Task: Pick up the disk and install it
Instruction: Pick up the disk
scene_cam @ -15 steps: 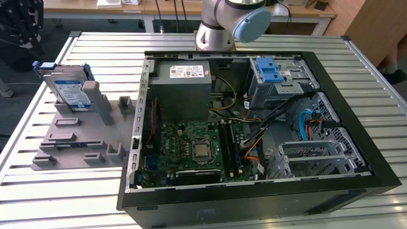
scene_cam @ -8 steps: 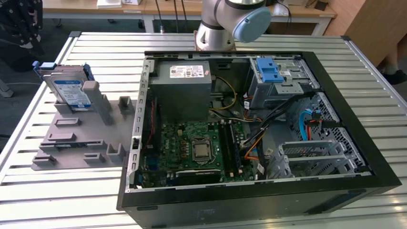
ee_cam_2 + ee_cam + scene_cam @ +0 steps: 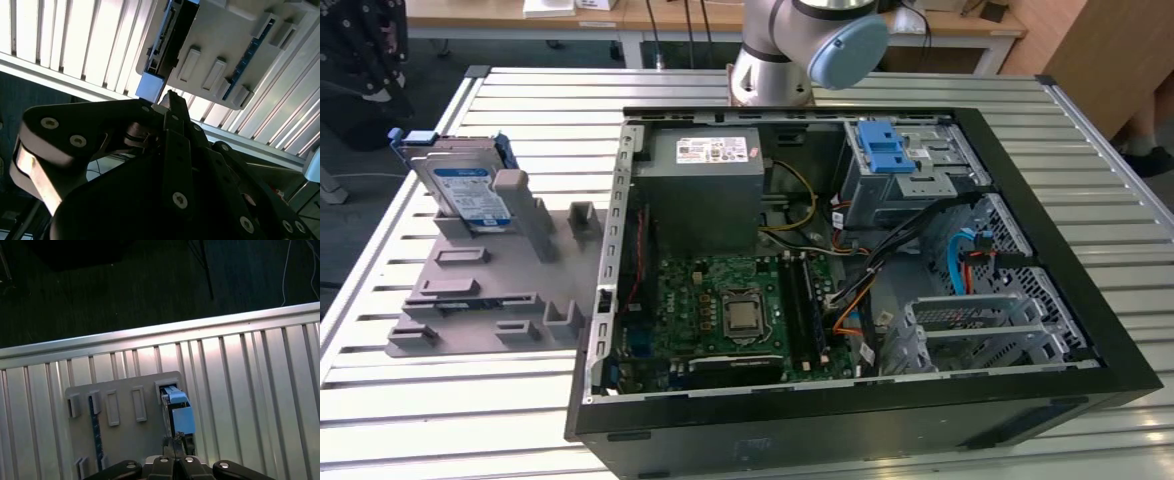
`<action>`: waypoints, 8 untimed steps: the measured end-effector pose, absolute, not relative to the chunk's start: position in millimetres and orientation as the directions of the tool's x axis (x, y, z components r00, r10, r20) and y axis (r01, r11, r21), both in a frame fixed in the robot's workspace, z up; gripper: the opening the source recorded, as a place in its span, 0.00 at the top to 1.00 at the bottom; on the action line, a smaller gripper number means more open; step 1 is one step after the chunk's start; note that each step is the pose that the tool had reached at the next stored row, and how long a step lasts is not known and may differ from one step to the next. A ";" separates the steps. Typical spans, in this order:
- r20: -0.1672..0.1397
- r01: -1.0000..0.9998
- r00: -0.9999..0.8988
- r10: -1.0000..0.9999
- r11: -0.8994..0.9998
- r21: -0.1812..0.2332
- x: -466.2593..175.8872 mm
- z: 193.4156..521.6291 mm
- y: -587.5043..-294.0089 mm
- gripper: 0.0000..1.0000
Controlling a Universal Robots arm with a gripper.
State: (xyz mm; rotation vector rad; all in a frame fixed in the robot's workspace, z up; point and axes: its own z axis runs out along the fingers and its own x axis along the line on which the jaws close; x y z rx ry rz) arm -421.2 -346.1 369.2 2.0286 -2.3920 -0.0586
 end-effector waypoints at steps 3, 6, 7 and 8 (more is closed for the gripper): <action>-0.021 -0.986 -0.163 -0.986 0.162 0.031 -421.3 369.0 -344.3 0.89; -0.021 -0.986 -0.163 -0.986 0.162 0.031 -421.3 369.0 -344.0 0.89; -0.021 -0.986 -0.163 -0.986 0.162 0.031 -421.3 369.0 -344.0 0.89; -0.021 -0.986 -0.163 -0.986 0.162 0.031 -421.3 369.1 -343.9 0.89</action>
